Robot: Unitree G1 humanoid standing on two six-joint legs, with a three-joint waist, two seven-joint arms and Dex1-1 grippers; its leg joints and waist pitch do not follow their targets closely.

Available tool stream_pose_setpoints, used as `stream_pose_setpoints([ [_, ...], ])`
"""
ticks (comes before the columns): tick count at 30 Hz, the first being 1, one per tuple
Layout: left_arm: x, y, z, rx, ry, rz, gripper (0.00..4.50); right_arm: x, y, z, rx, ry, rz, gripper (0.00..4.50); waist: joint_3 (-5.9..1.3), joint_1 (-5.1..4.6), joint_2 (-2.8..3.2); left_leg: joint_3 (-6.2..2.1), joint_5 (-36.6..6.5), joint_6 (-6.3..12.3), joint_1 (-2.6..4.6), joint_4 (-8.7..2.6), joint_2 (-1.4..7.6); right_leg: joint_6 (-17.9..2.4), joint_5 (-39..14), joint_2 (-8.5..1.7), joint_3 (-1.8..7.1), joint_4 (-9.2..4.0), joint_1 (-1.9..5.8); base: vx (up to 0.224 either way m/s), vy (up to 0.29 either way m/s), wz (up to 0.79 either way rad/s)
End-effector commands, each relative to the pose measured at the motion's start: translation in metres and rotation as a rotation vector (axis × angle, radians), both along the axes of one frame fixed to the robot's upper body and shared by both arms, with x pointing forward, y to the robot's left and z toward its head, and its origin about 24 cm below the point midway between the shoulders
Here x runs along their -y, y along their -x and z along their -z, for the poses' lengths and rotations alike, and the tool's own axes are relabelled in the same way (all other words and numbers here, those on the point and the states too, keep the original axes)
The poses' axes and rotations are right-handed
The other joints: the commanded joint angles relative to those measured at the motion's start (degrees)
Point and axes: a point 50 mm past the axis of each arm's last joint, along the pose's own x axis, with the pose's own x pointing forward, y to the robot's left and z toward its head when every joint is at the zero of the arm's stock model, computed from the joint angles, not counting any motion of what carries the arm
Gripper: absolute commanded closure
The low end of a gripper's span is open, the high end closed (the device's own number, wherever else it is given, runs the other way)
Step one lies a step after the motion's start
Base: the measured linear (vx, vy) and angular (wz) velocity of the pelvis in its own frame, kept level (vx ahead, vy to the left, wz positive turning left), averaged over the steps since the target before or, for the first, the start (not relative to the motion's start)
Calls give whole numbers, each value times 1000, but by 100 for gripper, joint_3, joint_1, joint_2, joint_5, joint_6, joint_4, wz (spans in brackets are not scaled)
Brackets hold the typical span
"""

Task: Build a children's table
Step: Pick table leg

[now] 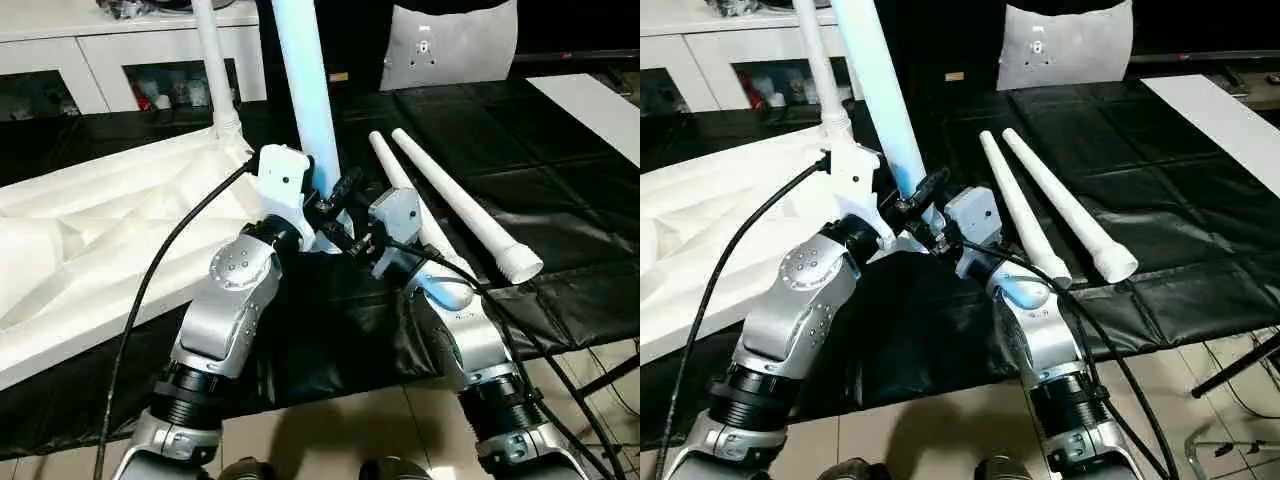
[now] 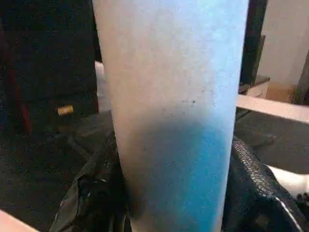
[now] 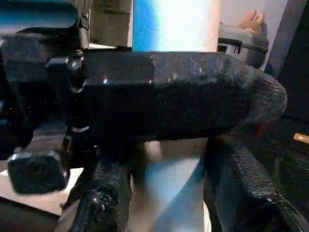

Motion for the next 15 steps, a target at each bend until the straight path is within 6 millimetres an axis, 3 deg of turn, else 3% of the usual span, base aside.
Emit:
stream_pose_setpoints([
  [1, -4, 0, -2, 9, 17, -12, 242, 0, -2, -1, 8, -1, -3, 264, -485, -8, -63, -127, -932, 406, 111, -403, 335, -967, -1471, -463, 287, -409, 301, 0, 0, 0],
  [3, -6, 0, -6, -25, 109, -4, 242, 1, -3, -2, 5, -6, 1, 264, -470, -4, -89, -120, -921, 406, 104, -405, 333, -1004, -1449, -467, 290, -416, 298, 0, 0, 0],
  [9, -8, 1, -12, -132, 339, 43, 245, 1, -5, -4, 7, -12, 4, 264, -472, 3, -86, -115, -947, 429, 107, -397, 323, -1055, -1499, -457, 280, -411, 298, 0, 0, 0],
  [15, -11, -2, -16, -162, 414, 10, 245, 0, -7, -7, 14, -15, 10, 264, -475, 0, -84, -121, -952, 453, 105, -398, 323, -1000, -1516, -447, 274, -428, 304, 0, 0, 0],
])
